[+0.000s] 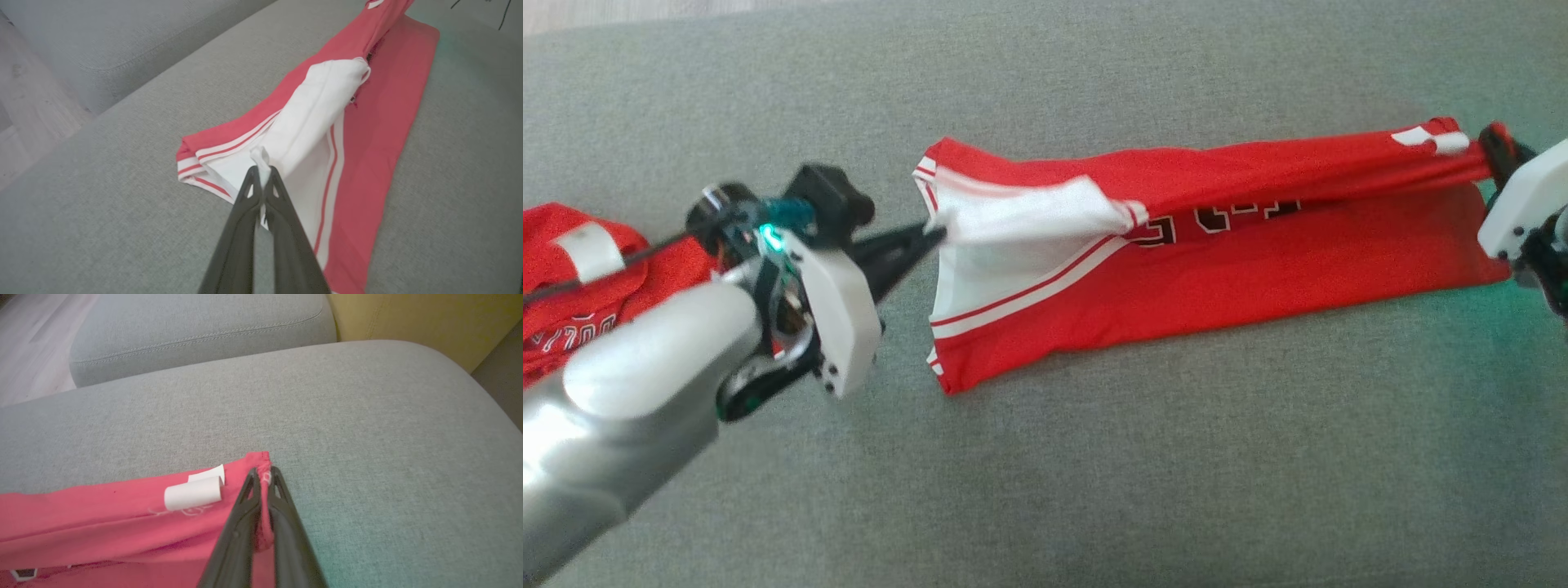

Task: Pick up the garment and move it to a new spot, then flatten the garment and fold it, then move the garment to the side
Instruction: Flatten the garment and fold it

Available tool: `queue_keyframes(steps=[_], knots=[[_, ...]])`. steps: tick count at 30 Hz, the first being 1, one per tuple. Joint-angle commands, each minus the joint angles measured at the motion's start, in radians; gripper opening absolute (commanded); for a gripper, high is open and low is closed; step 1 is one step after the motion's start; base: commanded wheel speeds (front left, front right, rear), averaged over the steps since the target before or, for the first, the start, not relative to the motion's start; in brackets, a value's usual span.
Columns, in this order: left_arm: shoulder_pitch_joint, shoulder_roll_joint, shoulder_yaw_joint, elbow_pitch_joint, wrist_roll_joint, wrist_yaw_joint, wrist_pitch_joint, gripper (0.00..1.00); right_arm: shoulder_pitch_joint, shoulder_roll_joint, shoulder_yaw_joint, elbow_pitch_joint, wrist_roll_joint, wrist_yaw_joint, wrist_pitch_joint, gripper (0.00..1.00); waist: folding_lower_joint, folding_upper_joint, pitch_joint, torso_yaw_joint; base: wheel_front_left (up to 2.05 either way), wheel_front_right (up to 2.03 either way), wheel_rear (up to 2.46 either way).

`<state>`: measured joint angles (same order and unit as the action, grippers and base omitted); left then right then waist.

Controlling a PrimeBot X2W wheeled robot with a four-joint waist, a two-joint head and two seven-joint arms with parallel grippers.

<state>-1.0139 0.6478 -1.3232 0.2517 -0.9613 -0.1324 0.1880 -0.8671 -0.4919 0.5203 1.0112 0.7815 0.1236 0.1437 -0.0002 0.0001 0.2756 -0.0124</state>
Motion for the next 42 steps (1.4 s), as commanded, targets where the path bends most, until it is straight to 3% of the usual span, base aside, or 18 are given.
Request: queue_keyframes(steps=[1,14,30,31,32,33,39,42], knots=[[-0.018,0.045,0.045,-0.029,-0.002,0.002,0.013,0.00,0.028,-0.038,0.021,-0.024,0.010,0.007,0.016,0.00,0.0002,-0.0001,-0.003,0.000,0.00,0.00,0.00],[0.080,0.057,0.043,-0.077,0.027,0.002,0.080,0.00,0.056,-0.073,0.090,-0.030,0.082,0.007,0.190,0.00,0.0002,-0.0001,-0.021,-0.011,0.00,0.00,0.00],[0.122,0.064,0.043,-0.092,-0.011,0.002,0.135,0.00,0.084,-0.084,0.138,-0.034,0.121,0.007,0.276,0.00,0.0002,-0.0001,-0.051,-0.029,0.00,0.00,0.00],[0.127,0.060,0.043,-0.090,-0.007,0.002,0.137,0.00,0.085,-0.085,0.140,-0.034,0.121,0.007,0.275,0.45,0.0002,-0.0001,-0.050,-0.030,0.00,0.00,0.00],[0.131,0.057,0.043,-0.086,-0.003,0.002,0.136,0.13,0.085,-0.086,0.138,-0.030,0.123,0.007,0.271,1.00,0.0002,-0.0001,-0.050,-0.031,0.00,0.00,0.00],[0.132,0.054,0.043,-0.078,0.005,0.002,0.126,1.00,0.086,-0.084,0.135,-0.029,0.128,0.007,0.265,1.00,0.0002,-0.0001,-0.052,-0.031,0.00,0.00,0.00],[0.153,0.028,0.076,-0.022,0.010,0.035,0.027,1.00,0.082,-0.079,0.120,-0.040,0.148,0.007,0.215,1.00,0.0002,-0.0001,-0.080,-0.038,0.00,0.00,0.00],[0.173,0.007,0.148,0.010,-0.018,0.102,-0.082,1.00,0.077,-0.080,0.105,-0.076,0.153,0.007,0.124,1.00,0.0002,-0.0001,-0.103,-0.039,0.00,0.00,0.00]])
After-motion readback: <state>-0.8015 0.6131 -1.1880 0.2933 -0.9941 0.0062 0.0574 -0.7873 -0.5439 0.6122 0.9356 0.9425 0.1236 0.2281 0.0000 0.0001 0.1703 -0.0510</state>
